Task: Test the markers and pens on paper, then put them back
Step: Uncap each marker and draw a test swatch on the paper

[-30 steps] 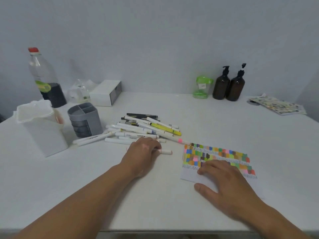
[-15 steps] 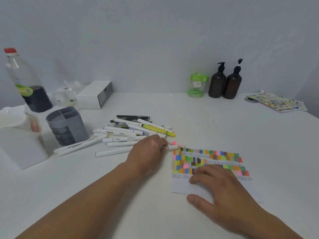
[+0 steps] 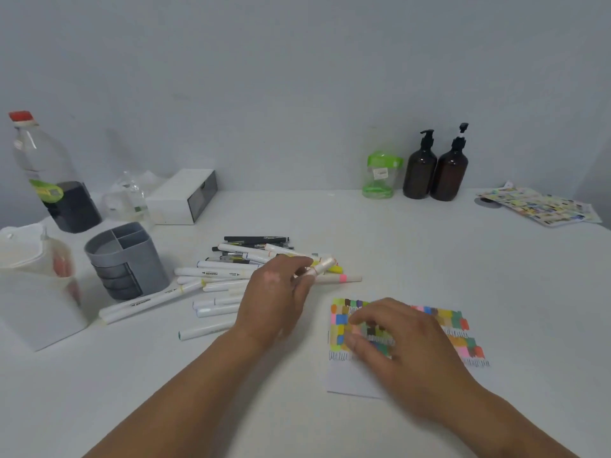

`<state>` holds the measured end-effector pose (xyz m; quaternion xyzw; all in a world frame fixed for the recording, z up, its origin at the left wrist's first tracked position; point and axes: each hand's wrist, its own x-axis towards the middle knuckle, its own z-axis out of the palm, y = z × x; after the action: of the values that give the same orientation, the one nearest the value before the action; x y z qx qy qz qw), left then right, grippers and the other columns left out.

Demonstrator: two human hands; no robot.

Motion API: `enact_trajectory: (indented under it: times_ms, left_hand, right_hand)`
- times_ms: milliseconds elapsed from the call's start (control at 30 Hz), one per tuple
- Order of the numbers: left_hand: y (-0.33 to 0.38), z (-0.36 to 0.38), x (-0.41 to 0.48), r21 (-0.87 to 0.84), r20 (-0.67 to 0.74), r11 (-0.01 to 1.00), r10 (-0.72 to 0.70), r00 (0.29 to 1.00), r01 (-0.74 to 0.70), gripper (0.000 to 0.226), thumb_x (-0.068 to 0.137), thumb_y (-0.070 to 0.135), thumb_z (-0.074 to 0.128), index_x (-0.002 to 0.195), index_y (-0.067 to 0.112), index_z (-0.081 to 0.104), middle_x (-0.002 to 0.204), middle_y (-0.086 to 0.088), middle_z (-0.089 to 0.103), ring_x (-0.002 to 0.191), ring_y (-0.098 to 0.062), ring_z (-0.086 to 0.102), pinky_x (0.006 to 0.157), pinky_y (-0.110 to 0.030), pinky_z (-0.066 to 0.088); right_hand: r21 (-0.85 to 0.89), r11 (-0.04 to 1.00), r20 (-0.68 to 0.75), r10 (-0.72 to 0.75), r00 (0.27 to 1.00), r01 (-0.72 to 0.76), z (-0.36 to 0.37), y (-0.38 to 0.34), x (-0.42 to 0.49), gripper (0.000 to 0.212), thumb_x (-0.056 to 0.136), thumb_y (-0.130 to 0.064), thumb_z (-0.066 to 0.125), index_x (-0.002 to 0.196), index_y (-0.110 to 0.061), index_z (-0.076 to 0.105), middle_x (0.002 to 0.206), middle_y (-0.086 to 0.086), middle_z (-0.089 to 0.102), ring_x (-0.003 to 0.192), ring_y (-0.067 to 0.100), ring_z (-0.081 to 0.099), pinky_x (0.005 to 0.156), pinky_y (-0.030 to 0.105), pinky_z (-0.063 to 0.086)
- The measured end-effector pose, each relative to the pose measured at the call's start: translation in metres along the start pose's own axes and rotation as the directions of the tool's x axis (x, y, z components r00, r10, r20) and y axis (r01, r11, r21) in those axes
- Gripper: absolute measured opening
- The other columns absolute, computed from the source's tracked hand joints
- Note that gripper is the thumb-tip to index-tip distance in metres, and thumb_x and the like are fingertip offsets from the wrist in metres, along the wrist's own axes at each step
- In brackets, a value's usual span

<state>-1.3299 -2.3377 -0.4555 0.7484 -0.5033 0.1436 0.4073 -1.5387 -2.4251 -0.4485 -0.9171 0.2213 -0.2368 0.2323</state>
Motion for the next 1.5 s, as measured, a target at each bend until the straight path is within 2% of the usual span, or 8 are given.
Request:
enact_trajectory:
  times_ms: [167,367,467,567,733,1133,1333,1500]
  left_hand:
    - [0.013,-0.005,0.000,-0.305,-0.053,0.930,-0.233,0.971,0.207,0.020,0.102,0.024,0.055,0.117,0.026,0.069,0.088,0.008,0.059,0.079,-0.008,0.055,0.072,-0.022,0.043]
    - [0.014,-0.007,0.004,-0.895,0.375,0.025,-0.498,0.782,0.445,0.018,0.100,0.017,0.057,0.099,0.021,0.075,0.084,0.001,0.065,0.076,-0.010,0.062,0.065,-0.023,0.053]
    - [0.004,-0.006,0.002,-0.882,0.455,-0.095,-0.426,0.782,0.461,0.011,0.090,0.012,0.066,0.093,0.019,0.073,0.088,-0.003,0.069,0.079,-0.014,0.068,0.067,-0.026,0.057]
    - [-0.003,-0.001,0.000,-0.831,0.448,0.131,-0.418,0.790,0.541,0.022,0.087,-0.006,0.068,0.096,0.015,0.065,0.083,-0.007,0.071,0.074,-0.020,0.067,0.066,-0.027,0.058]
    - [0.005,0.004,-0.011,-0.294,0.365,0.930,-0.103,0.925,0.219,0.025,0.097,0.015,0.062,0.111,0.033,0.071,0.086,0.024,0.067,0.078,0.001,0.059,0.066,-0.008,0.040]
    - [0.027,0.012,-0.019,-0.185,0.328,0.983,0.077,0.941,-0.015,0.025,0.104,0.042,0.044,0.114,0.027,0.061,0.058,0.014,0.045,0.058,-0.013,0.044,0.057,-0.034,0.037]
    - [0.022,0.010,-0.022,-0.068,0.543,0.996,0.087,0.836,-0.060,0.087,0.067,0.085,0.061,0.140,0.042,0.043,0.129,0.022,0.051,0.112,0.003,0.049,0.095,-0.022,0.045]
    - [0.028,0.009,-0.030,0.039,0.657,0.957,0.193,0.729,-0.288,0.091,0.069,0.095,0.044,0.143,0.043,0.045,0.142,0.019,0.045,0.116,-0.009,0.043,0.100,-0.029,0.040]
  right_hand:
    - [0.192,0.978,0.029,0.083,0.996,-0.087,0.012,-0.017,0.038,0.018,0.087,-0.041,0.075,0.103,-0.038,0.066,0.093,-0.024,0.069,0.079,-0.008,0.063,0.070,0.013,0.043]
    - [0.505,0.827,0.264,0.126,0.956,-0.248,0.022,-0.020,0.056,0.027,0.088,-0.033,0.079,0.103,-0.037,0.058,0.088,-0.008,0.078,0.070,0.007,0.068,0.056,0.019,0.049]
    - [0.599,0.756,0.203,0.178,0.963,-0.265,0.004,-0.001,0.065,0.012,0.094,-0.014,0.072,0.091,-0.026,0.073,0.076,0.002,0.075,0.058,0.010,0.063,0.050,0.022,0.049]
    - [0.658,0.693,0.117,0.293,0.949,-0.295,-0.011,0.022,0.072,0.017,0.096,-0.015,0.066,0.087,-0.021,0.080,0.071,0.000,0.070,0.060,0.012,0.062,0.056,0.023,0.052]
    - [0.777,0.563,0.056,0.386,0.921,-0.283,0.005,0.035,0.069,0.011,0.095,-0.024,0.071,0.090,-0.018,0.079,0.064,0.001,0.058,0.059,0.015,0.053,0.055,0.026,0.050]
    - [0.773,0.589,0.144,0.202,0.969,-0.237,0.015,0.013,0.056,0.017,0.093,-0.030,0.072,0.077,-0.026,0.067,0.059,0.000,0.054,0.051,0.015,0.049,0.046,0.027,0.043]
    - [0.919,0.379,-0.127,0.535,0.835,-0.103,-0.019,0.032,0.061,0.013,0.079,-0.018,0.061,0.069,-0.021,0.068,0.051,-0.004,0.038,0.045,0.013,0.033,0.043,0.025,0.028]
    - [0.898,0.371,0.007,0.525,0.851,-0.237,-0.043,0.042,0.048,0.020,0.084,-0.022,0.061,0.084,-0.014,0.079,0.067,0.010,0.066,0.056,0.020,0.063,0.046,0.028,0.049]
